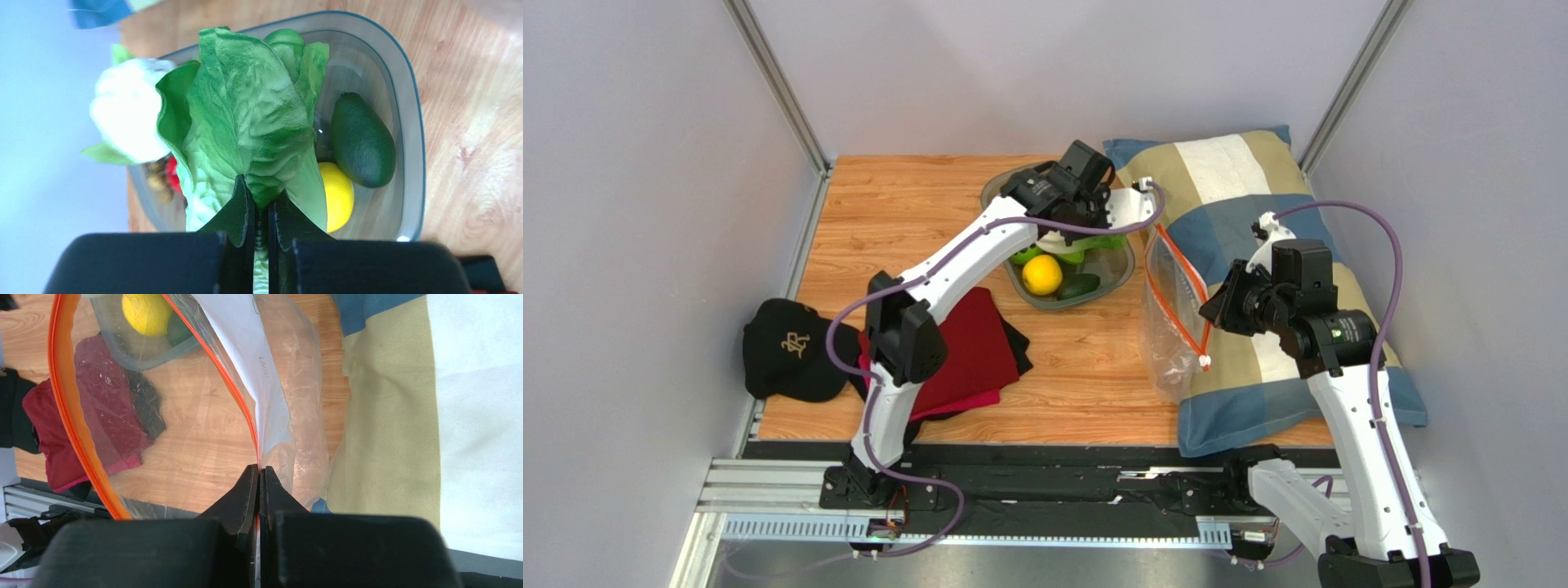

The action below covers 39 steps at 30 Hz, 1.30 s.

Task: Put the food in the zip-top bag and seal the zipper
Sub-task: Pick up the fake vegetable from the bin, then place the fake vegetable in the zipper food storage bag.

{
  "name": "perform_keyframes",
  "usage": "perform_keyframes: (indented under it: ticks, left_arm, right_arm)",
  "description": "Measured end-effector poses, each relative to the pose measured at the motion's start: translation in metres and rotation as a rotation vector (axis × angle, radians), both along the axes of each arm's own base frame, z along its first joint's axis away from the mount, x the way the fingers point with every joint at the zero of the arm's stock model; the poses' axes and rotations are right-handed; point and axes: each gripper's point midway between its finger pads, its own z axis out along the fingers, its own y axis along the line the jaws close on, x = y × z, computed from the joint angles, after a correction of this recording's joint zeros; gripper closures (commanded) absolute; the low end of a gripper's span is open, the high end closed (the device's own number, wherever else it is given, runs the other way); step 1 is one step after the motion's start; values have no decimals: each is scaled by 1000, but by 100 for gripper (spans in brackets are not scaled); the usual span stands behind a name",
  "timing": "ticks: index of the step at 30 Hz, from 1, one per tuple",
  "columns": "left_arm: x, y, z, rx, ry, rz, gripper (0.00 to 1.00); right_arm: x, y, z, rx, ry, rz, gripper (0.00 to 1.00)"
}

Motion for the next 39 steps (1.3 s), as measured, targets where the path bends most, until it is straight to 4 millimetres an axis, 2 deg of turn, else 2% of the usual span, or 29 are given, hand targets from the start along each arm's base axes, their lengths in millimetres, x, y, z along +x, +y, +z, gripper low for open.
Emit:
perform_keyframes:
  ticks: [4,7,13,15,19,20,22,23,24,25,27,29,31,33,36,39]
  left_arm:
    - [-6,13,45,-69,-42,27,100]
    - [-9,24,66,-98,-58,47,100]
    - [-5,55,77,-149,10,146,100]
    - [-1,66,89,-236,59,186,100]
    - [0,91,140,-499,97,249,100]
    - [-6,97,158,-574,90,246,100]
    - [-32,96,200,-728,62,185,100]
    - [-50,89,222,-810,56,127,100]
    - [-76,79,252,-920,39,24,100]
    - [-85,74,258,-940,42,-9,100]
    - [-120,55,294,-1064,37,-177,100]
    - [-145,36,312,-1125,57,-307,100]
    - [-159,16,317,-1161,95,-409,100]
    - [-166,-6,304,-1178,167,-477,100]
    - [-168,-36,257,-1162,315,-529,100]
    - [-172,-55,204,-1120,459,-534,100]
  right_arm:
    - [-1,9,3,40,-3,33,100]
    - [-1,15,8,75,-10,50,100]
    - [2,30,16,148,-23,102,100]
    - [3,35,15,169,-10,122,100]
    - [6,46,14,222,23,154,100]
    - [7,50,14,241,29,163,100]
    - [8,58,16,288,41,186,100]
    - [8,63,17,314,52,199,100]
    - [7,67,17,335,61,210,100]
    - [7,72,18,357,74,222,100]
    - [8,81,18,392,90,246,100]
    - [7,89,17,426,115,274,100]
    - [7,96,17,450,131,300,100]
    - [7,101,17,469,139,328,100]
    - [3,106,19,497,142,367,100]
    - [-1,111,21,528,143,411,100]
